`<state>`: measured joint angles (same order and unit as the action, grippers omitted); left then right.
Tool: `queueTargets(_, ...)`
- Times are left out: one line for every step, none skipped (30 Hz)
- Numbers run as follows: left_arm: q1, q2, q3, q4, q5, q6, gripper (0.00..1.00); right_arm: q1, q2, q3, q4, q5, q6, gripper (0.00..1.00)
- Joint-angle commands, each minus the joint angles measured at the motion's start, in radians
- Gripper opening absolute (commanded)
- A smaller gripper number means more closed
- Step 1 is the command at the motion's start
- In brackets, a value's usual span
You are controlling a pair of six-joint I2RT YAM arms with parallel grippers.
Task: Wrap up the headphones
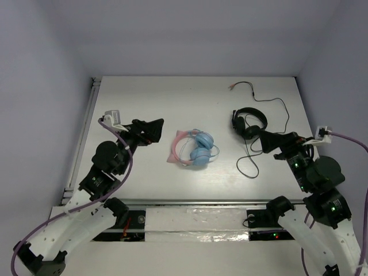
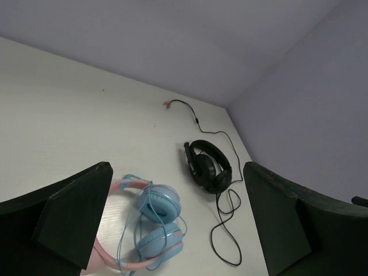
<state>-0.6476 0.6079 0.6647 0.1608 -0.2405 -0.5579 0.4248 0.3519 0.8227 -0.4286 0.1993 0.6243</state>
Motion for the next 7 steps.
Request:
queueTargets(0.002,-0.051,0.05,-0.007,0.009,0.039,0.99,-0.006,-0.048,0.058,0.016,0.019,-0.032,1.0)
queueTargets(0.002,-0.056,0.049,-0.012,0.007,0.041,0.99,-0.006,-0.05,0.061,0.017,0.017,-0.031,1.0)
queueTargets(0.002,-0.062,0.046,-0.014,0.012,0.044,0.99,-0.006,-0.051,0.061,0.017,0.017,-0.028,1.0)
queueTargets(0.002,-0.066,0.038,-0.014,0.015,0.05,0.99,-0.006,-0.05,0.059,0.019,0.014,-0.021,1.0)
queueTargets(0.002,-0.069,0.035,-0.021,0.018,0.05,0.99,-0.006,-0.048,0.056,0.021,0.009,-0.018,1.0)
queueTargets(0.002,-0.072,0.033,-0.026,0.015,0.049,0.99,-0.006,-0.045,0.05,0.022,0.006,-0.015,1.0)
queueTargets(0.002,-0.074,0.033,-0.032,0.01,0.05,0.99,-0.006,-0.042,0.047,0.022,-0.001,-0.012,1.0)
